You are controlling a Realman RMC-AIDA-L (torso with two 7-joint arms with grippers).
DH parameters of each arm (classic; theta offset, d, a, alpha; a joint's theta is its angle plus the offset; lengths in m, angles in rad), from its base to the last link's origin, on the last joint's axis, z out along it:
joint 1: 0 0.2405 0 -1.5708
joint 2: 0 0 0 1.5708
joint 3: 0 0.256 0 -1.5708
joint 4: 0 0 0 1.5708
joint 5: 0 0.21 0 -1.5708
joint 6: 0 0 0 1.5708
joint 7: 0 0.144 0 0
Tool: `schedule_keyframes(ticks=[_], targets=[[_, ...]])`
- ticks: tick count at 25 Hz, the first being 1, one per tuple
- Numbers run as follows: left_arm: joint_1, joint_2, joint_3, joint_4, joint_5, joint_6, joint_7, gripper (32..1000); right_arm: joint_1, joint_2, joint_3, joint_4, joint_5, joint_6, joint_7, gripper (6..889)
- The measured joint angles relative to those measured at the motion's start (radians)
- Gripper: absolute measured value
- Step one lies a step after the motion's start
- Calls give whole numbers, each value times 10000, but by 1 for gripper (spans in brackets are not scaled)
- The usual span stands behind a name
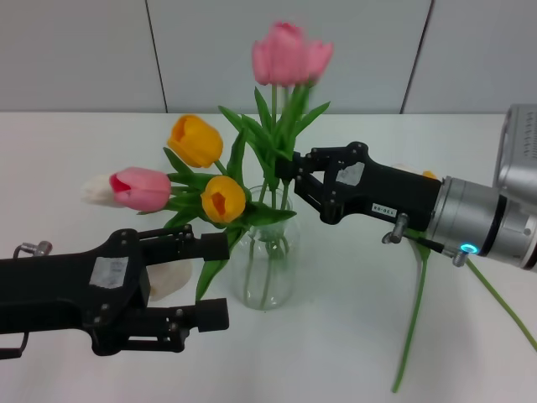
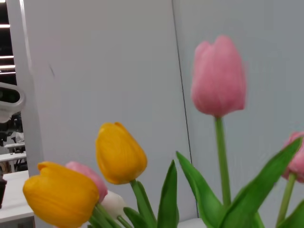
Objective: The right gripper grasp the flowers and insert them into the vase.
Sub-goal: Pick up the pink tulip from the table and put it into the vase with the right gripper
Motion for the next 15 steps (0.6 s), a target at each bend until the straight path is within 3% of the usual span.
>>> schedule_keyframes(ticks=[8, 15], targets=[[28, 0, 0, 0, 0, 0, 0, 835, -66, -17, -177, -246, -11, -104, -80, 229], [53, 8, 0, 1, 0, 1, 0, 835, -369, -30, -142, -690, 25, -630, -6, 376]])
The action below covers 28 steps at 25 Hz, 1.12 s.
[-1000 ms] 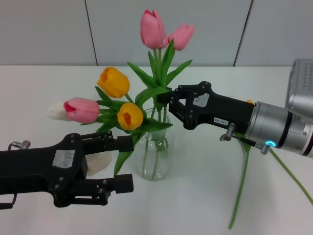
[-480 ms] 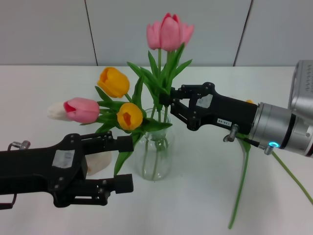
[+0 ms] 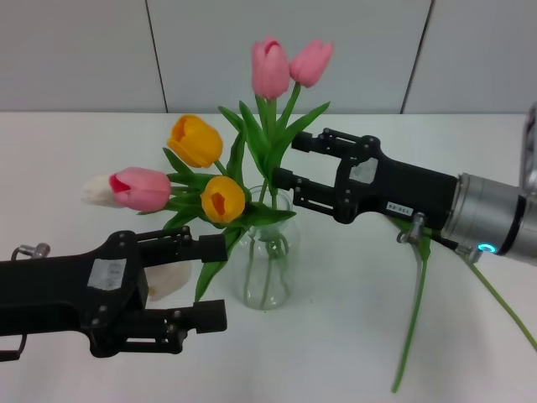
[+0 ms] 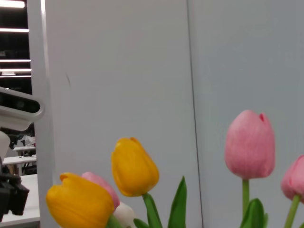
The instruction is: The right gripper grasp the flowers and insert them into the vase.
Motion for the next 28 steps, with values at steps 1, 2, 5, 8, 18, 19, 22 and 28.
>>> schedule_keyframes(ticks=[1, 2, 5, 8, 18, 19, 22, 28], targets=[[0, 0, 0, 0, 0, 0, 0, 835, -58, -7, 20, -47, 10, -41, 26, 397], [9, 0, 1, -1, 0, 0, 0, 835, -114, -15, 34, -79, 21, -72, 87, 418], [39, 13, 0, 0, 0, 6, 0, 835, -323, -41, 25, -360, 14, -111, 553, 507], [48, 17, 1, -1, 0, 14, 0, 835, -728, -56, -5, -918, -12, -331, 921, 649], [154, 84, 0, 0, -52, 31, 0, 835, -1570, -346, -10, -2136, -53, -2143, 2201, 770], [158, 96, 1, 0, -62, 33, 0, 835, -1626, -386, -10, -2204, -54, -2298, 2317, 789], [174, 111, 1, 0, -79, 44, 0, 835, -1886, -569, -11, -2429, -56, -2792, 2614, 846], [258, 128, 0, 43, -90, 47, 0, 835, -2266, -1090, 84, -2936, -801, -4303, 2920, 862]])
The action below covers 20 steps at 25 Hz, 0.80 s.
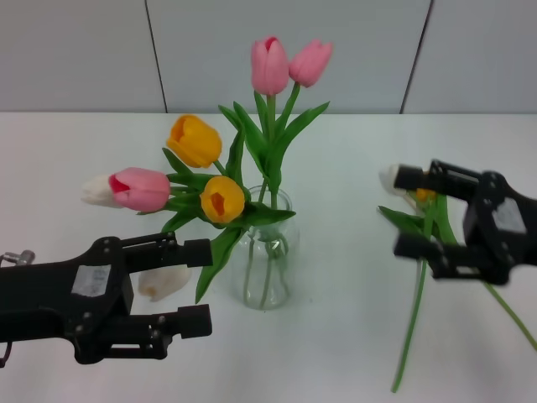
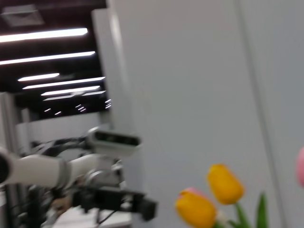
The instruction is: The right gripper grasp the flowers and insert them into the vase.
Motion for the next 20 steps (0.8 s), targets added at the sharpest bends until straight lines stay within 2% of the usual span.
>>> schedule_keyframes(ticks=[3, 6, 10, 20], targets=[[25, 3, 0, 35, -2, 0, 0, 835, 1, -278, 9, -48, -503, -730, 140, 859], [27, 3, 0, 35, -3, -2, 0, 835, 106, -408, 8, -64, -1025, -1327, 327, 858], [26, 2, 0, 38, -3, -2, 0, 835, 301, -413, -58, -79, -1320, -1854, 368, 859], [-19, 2, 0, 35, -3, -2, 0, 835, 374, -337, -19, -75, -1453, -1886, 457, 863]])
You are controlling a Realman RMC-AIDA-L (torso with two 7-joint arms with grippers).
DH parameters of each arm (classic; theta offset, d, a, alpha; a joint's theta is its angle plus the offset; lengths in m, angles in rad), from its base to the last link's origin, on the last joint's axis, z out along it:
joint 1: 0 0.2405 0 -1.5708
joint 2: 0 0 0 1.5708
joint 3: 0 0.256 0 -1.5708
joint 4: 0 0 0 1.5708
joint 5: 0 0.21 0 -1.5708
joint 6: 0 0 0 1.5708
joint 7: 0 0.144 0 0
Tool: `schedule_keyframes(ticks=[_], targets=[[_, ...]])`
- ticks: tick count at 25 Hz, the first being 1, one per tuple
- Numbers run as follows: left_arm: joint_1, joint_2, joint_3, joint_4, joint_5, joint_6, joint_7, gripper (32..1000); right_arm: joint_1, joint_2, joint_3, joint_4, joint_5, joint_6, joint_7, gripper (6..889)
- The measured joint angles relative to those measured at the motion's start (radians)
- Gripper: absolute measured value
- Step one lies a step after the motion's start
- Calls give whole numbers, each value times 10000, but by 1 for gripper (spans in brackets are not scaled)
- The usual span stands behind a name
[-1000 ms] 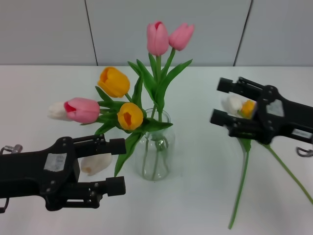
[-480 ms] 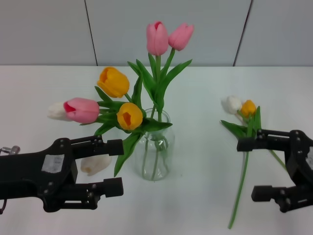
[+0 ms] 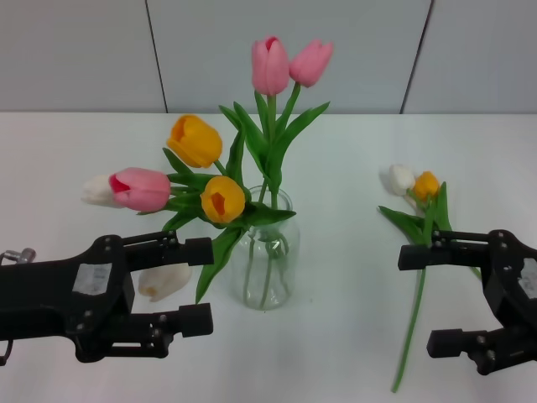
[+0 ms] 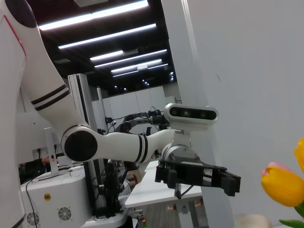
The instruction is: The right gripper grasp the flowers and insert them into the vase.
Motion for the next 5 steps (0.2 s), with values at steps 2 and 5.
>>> schedule_keyframes(ticks=[2, 5], targets=[[-6, 0, 1, 0, 0, 0, 0, 835, 4, 0, 6, 1, 4, 0, 1, 863], [-15, -4, 0, 1, 0, 0, 0, 835, 20, 0, 9, 1, 4, 4, 4, 863]])
